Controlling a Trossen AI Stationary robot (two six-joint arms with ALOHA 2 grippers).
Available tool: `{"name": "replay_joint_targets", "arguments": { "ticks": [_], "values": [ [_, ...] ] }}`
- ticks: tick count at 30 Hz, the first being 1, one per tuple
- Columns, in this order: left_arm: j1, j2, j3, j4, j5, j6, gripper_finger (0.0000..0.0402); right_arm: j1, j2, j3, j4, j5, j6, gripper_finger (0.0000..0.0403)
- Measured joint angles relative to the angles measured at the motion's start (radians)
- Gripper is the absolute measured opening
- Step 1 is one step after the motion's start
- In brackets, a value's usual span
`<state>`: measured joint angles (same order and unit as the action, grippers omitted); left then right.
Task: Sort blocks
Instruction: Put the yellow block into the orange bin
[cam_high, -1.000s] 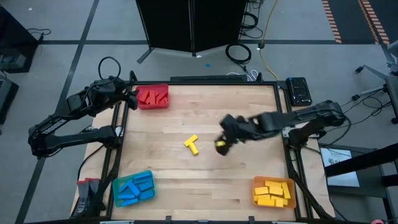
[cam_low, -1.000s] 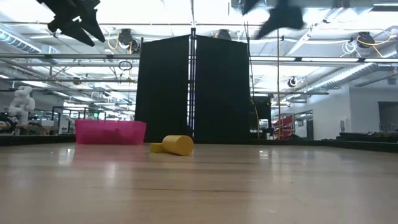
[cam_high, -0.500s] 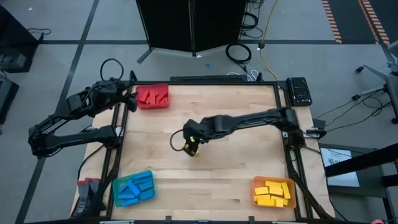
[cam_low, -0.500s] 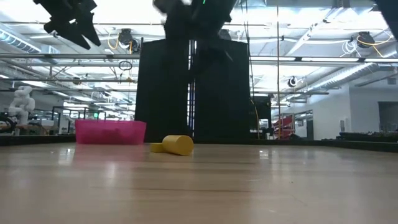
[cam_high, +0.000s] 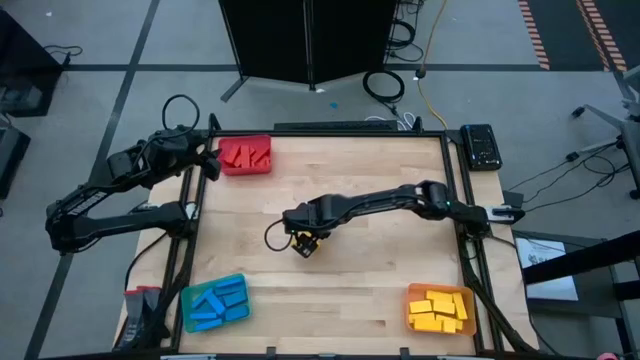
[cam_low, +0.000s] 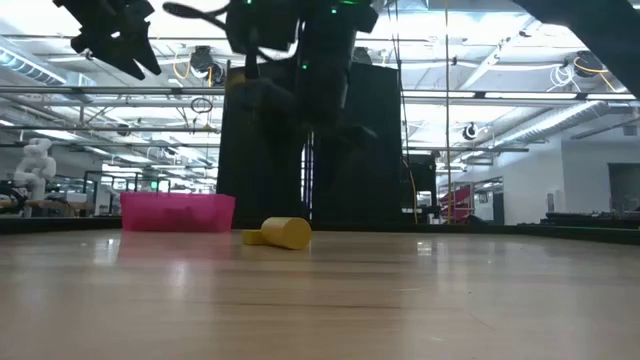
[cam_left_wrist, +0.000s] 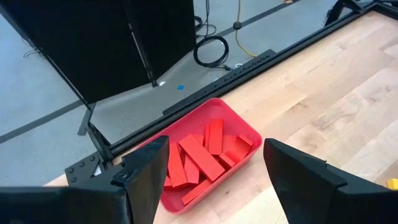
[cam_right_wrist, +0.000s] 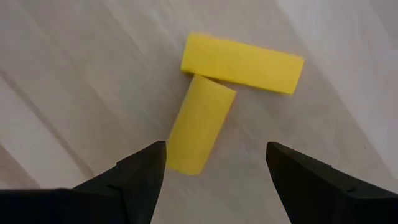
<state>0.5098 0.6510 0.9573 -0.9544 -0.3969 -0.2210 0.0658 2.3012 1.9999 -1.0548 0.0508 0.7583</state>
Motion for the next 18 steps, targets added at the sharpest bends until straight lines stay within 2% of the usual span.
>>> {"name": "replay_joint_targets", "arguments": {
  "ticks": [11,18],
  "values": [
    [0.0,0.0,0.0,0.001,0.01,-0.001,0.0267,-0.001,0.017,0.0,0.01,-0.001,0.019,0.0272],
    [0.0,0.0,0.0,0.002,0.011,-0.001,0.0267,0.013,0.082,0.0,0.06,-0.024,0.024,0.0272]
  ]
}}
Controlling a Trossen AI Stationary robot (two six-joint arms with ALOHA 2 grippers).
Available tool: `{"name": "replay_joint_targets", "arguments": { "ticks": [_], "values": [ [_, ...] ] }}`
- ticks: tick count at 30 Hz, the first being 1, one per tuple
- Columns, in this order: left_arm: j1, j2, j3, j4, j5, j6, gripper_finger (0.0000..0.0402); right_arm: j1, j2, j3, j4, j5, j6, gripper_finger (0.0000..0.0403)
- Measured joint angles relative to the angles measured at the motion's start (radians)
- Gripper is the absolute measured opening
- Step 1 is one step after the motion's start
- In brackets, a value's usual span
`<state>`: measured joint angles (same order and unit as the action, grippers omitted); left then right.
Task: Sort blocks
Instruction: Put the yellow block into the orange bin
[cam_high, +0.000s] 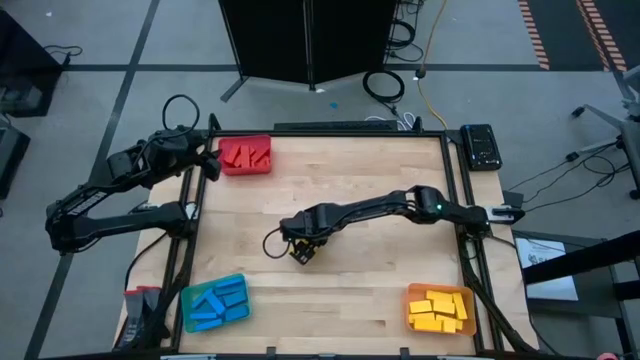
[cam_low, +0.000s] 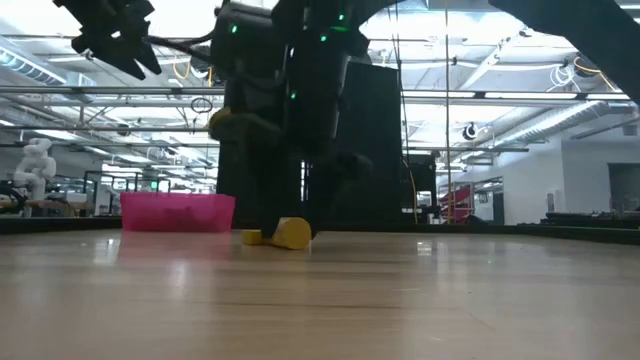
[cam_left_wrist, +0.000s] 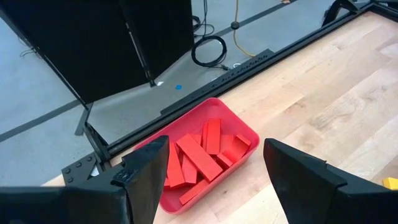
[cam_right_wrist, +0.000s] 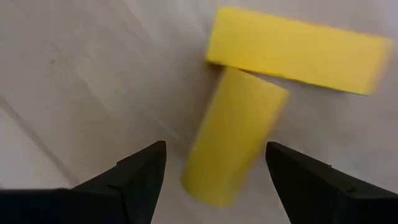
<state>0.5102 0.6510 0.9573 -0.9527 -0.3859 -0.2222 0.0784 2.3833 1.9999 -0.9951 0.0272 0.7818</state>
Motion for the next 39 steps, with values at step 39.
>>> {"name": "replay_joint_targets", "arguments": {
  "ticks": [39],
  "values": [
    [0.0,0.0,0.0,0.001,-0.005,-0.004,0.0267,0.372,-0.557,-0.06,-0.579,0.217,0.428,0.0112]
  ]
}}
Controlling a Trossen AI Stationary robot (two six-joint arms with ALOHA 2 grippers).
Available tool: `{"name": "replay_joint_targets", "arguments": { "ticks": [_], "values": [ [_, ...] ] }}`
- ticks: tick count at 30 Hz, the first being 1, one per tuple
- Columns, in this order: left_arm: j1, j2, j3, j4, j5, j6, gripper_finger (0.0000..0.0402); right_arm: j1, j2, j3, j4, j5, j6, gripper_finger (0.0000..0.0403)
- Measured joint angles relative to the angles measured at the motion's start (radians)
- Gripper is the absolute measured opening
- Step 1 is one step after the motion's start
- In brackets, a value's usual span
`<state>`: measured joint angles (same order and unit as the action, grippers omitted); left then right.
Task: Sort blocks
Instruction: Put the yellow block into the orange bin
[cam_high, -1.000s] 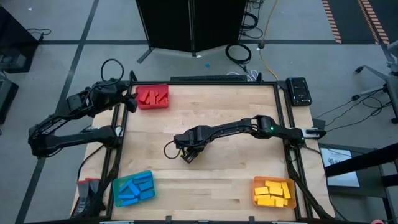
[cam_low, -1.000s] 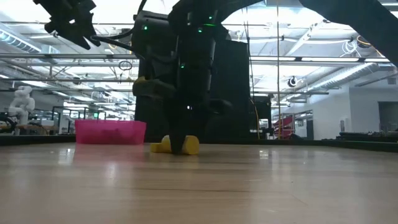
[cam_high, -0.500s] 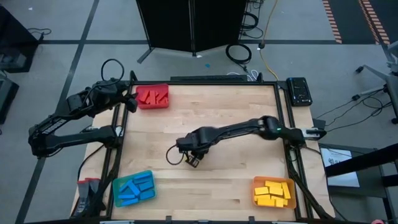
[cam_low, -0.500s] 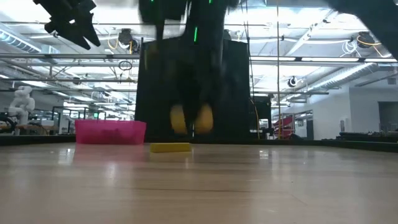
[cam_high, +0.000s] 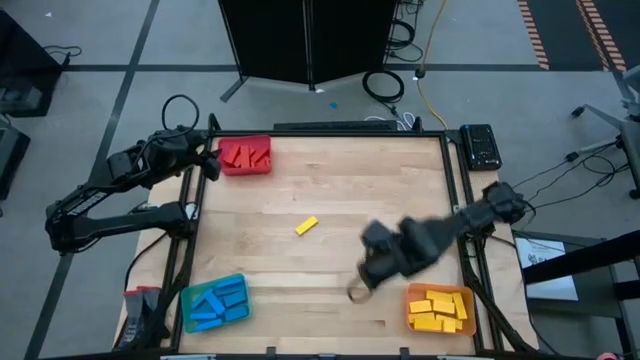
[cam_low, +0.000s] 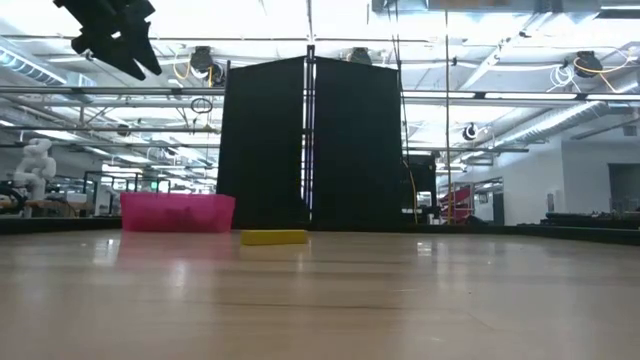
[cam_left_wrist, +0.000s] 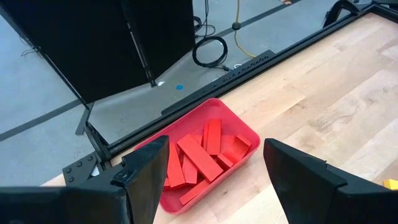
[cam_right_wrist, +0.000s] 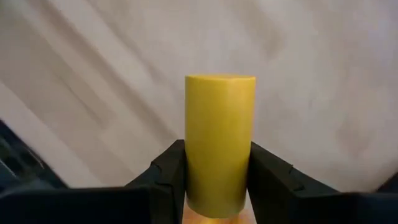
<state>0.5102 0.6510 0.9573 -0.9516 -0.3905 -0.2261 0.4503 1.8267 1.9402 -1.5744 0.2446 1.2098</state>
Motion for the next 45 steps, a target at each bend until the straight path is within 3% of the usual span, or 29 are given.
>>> {"name": "replay_joint_targets", "arguments": {
  "ticks": [4,9,16,26,34,39,45],
  "values": [
    [0.0,0.0,0.0,0.001,-0.001,-0.003,0.0267,0.118,-0.067,-0.198,0.006,-0.083,0.234,0.0112],
    [0.0,0.0,0.0,0.003,-0.007,-0.003,0.0267,0.254,-0.106,-0.412,0.056,-0.262,0.468,0.0112],
    [0.0,0.003,0.0,0.005,-0.014,-0.003,0.0267,0.38,-0.121,-0.534,0.233,-0.329,0.642,0.0112],
    [0.0,0.003,0.0,0.034,-0.015,-0.004,0.0267,0.439,-0.123,-0.632,0.274,-0.371,0.688,0.0112],
    [0.0,0.003,0.0,0.037,-0.015,-0.004,0.0267,0.419,-0.123,-0.76,0.511,-0.375,0.666,0.0112],
    [0.0,0.003,0.0,0.037,-0.015,-0.003,0.0267,0.419,-0.122,-0.797,0.516,-0.376,0.692,0.0115],
    [0.0,0.003,0.0,0.037,-0.016,0.004,0.0267,0.408,-0.125,-0.797,0.521,-0.378,0.672,0.0261]
  ]
}}
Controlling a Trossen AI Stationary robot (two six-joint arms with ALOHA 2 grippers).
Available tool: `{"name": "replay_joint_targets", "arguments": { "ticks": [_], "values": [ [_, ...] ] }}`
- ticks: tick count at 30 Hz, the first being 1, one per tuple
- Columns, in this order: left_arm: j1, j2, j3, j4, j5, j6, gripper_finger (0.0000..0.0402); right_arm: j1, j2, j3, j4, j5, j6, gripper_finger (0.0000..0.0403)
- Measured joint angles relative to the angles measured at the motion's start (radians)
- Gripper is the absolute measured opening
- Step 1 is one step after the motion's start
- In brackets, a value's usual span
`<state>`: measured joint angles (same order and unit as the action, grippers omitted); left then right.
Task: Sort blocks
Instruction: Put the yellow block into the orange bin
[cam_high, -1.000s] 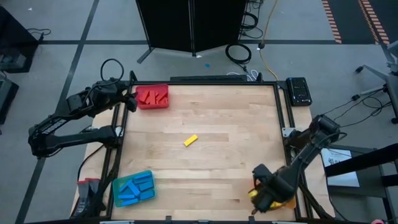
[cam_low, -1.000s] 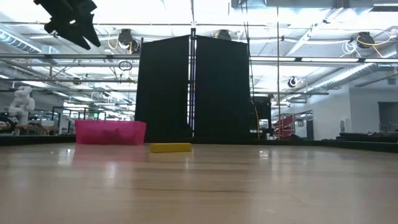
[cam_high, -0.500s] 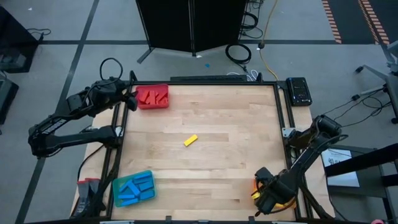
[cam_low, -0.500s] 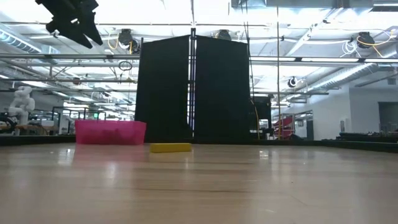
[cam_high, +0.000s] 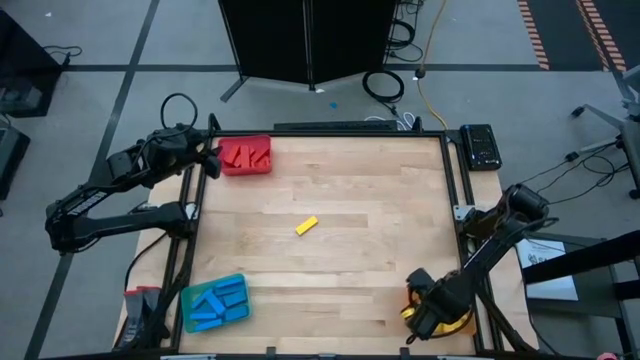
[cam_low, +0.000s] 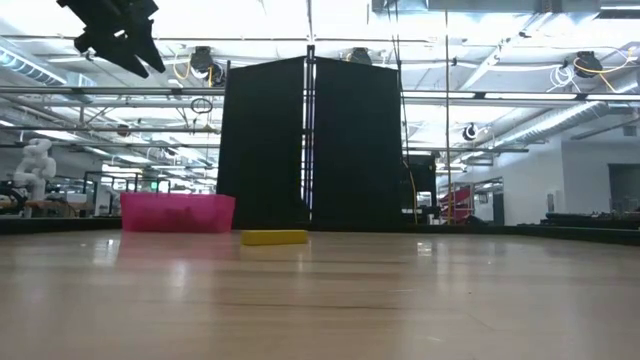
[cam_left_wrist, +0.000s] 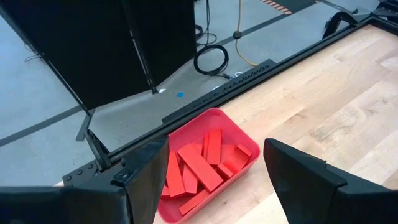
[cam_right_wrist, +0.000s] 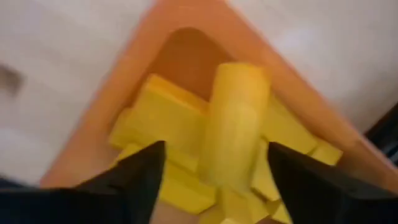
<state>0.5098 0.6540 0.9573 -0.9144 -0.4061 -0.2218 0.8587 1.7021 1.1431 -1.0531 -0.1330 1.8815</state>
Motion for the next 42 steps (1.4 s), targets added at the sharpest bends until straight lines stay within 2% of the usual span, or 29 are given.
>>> {"name": "replay_joint_targets", "arguments": {
  "ticks": [3,5,8,12,14,17,20,22,26,28,31,35,39,42],
  "values": [
    [0.0,0.0,0.0,0.0,0.0,0.0,0.0267,-0.014,-0.014,0.0,0.041,-0.004,-0.024,0.0317],
    [0.0,0.0,0.0,0.0,0.0,0.001,0.0267,-0.027,-0.032,0.001,0.05,-0.005,-0.036,0.0334],
    [0.0,0.0,0.0,0.0,0.0,0.001,0.0267,-0.045,-0.074,0.012,0.048,0.002,-0.048,0.0338],
    [0.0,0.0,0.0,0.0,0.0,0.002,0.0267,-0.083,-0.158,0.045,0.041,0.016,-0.105,0.0325],
    [0.0,0.0,0.0,-0.001,0.0,0.002,0.0267,-0.116,-0.205,0.078,0.041,0.087,-0.154,0.0318],
    [0.0,0.0,0.0,-0.001,0.0,0.002,0.0267,-0.196,-0.265,0.137,0.043,0.259,-0.282,0.0313],
    [0.0,0.0,0.0,-0.001,0.0,0.002,0.0267,-0.319,-0.295,0.193,0.04,0.389,-0.46,0.0313],
    [0.0,0.0,0.0,-0.001,0.0,0.002,0.0267,-0.418,-0.29,0.228,0.045,0.425,-0.617,0.0313],
    [0.0,0.0,0.0,-0.001,0.0,0.002,0.0267,-0.597,-0.214,0.292,0.159,0.41,-1.026,0.0313],
    [0.0,0.0,0.0,-0.001,0.0,0.001,0.0267,-0.67,-0.155,0.333,0.231,0.361,-1.232,0.0313],
    [0.0,0.0,0.0,-0.003,0.0,0.0,0.0267,-0.763,-0.057,0.418,0.297,0.293,-1.444,0.0313],
    [0.0,0.0,0.0,-0.015,0.0,-0.003,0.0267,-0.848,0.105,0.582,0.257,0.213,-1.681,0.0313],
    [0.0,0.0,0.0,-0.016,0.0,-0.005,0.0267,-0.881,0.266,0.773,0.195,0.186,-1.934,0.0313],
    [0.0,0.0,0.0,-0.016,0.0,-0.004,0.0267,-0.892,0.385,0.916,0.139,0.175,-2.064,0.0313]
  ]
}}
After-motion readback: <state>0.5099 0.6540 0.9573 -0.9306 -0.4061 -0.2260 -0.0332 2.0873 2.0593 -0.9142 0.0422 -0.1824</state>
